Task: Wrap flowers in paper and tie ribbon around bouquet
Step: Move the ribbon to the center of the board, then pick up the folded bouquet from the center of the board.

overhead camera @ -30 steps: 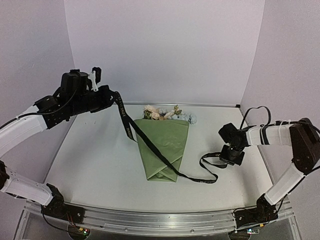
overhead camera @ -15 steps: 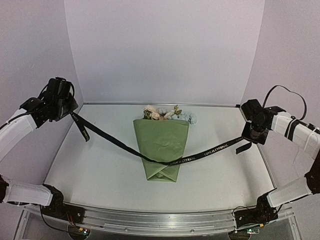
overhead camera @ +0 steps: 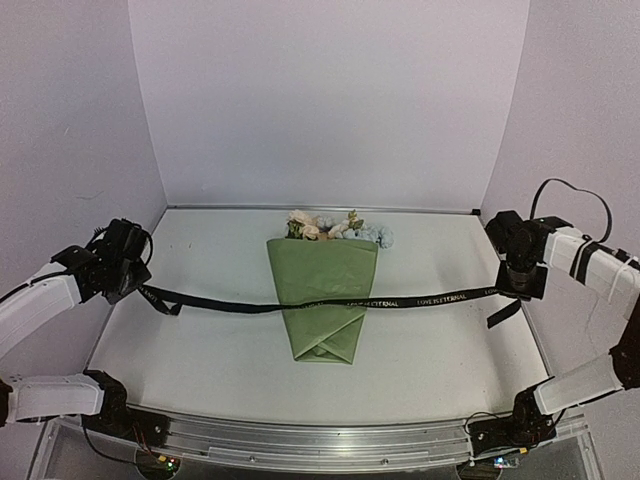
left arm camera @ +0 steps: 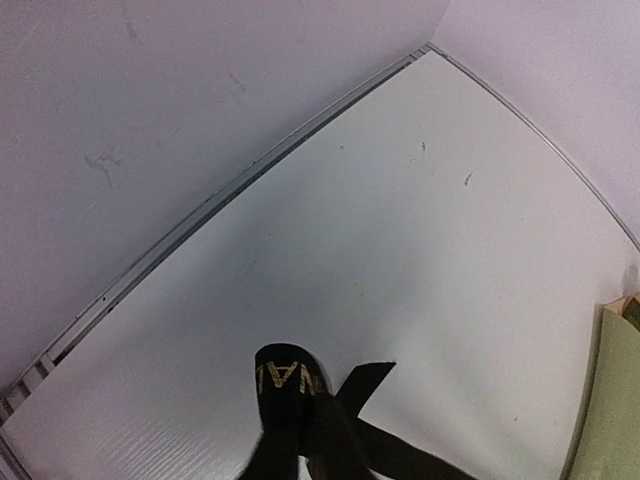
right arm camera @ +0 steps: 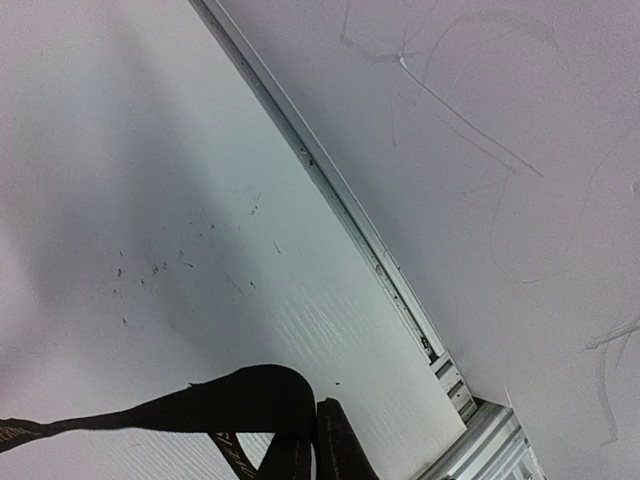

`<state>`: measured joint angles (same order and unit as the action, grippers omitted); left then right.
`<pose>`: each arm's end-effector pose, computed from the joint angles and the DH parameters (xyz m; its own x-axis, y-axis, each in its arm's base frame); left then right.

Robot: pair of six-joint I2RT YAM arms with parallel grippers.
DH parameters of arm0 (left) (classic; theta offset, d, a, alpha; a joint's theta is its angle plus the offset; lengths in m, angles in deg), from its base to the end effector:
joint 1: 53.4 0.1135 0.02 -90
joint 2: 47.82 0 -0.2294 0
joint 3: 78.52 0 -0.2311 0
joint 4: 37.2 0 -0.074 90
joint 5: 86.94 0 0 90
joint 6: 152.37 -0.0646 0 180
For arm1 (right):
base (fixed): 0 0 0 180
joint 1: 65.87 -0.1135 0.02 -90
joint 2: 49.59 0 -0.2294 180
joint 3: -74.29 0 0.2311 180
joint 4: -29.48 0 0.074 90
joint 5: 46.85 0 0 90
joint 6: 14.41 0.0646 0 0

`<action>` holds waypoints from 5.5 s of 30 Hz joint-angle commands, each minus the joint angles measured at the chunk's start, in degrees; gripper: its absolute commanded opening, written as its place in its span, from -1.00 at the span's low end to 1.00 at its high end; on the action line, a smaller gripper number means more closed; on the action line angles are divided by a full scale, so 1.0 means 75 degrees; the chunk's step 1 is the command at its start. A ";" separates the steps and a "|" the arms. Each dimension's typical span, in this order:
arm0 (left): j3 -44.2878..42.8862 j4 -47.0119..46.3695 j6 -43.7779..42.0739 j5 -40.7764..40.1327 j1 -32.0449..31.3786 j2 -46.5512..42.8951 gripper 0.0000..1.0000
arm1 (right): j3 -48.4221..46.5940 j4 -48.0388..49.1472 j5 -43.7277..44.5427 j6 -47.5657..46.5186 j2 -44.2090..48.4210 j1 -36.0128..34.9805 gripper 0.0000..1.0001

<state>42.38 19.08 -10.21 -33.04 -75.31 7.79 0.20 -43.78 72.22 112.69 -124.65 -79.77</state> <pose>0.1974 -0.0384 0.2164 -0.4303 -0.5147 -0.7416 -0.6014 0.7761 -0.1897 0.2283 0.0242 0.2057 -0.7944 0.3465 -0.4988 0.4983 0.8415 -0.2090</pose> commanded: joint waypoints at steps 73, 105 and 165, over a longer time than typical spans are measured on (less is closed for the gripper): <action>0.1193 -0.5921 -0.1443 0.8013 -0.2797 0.4934 -0.46 | 0.1491 0.4338 -0.3638 0.0744 -0.1642 -0.4078 0.33; 0.1461 -0.5822 -0.1522 0.7883 -0.2797 0.4644 -0.52 | 0.0886 0.4019 -0.1016 0.3114 -0.3243 -0.3447 -1.00; -0.3291 -0.6833 -0.0342 1.0335 -0.1017 0.8438 -0.29 | -0.2506 0.5959 -0.7150 0.2661 -0.5586 -0.2914 -0.72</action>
<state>22.51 -32.30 -14.15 42.34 -82.30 70.39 -14.71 0.07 20.11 128.80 -166.05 -102.00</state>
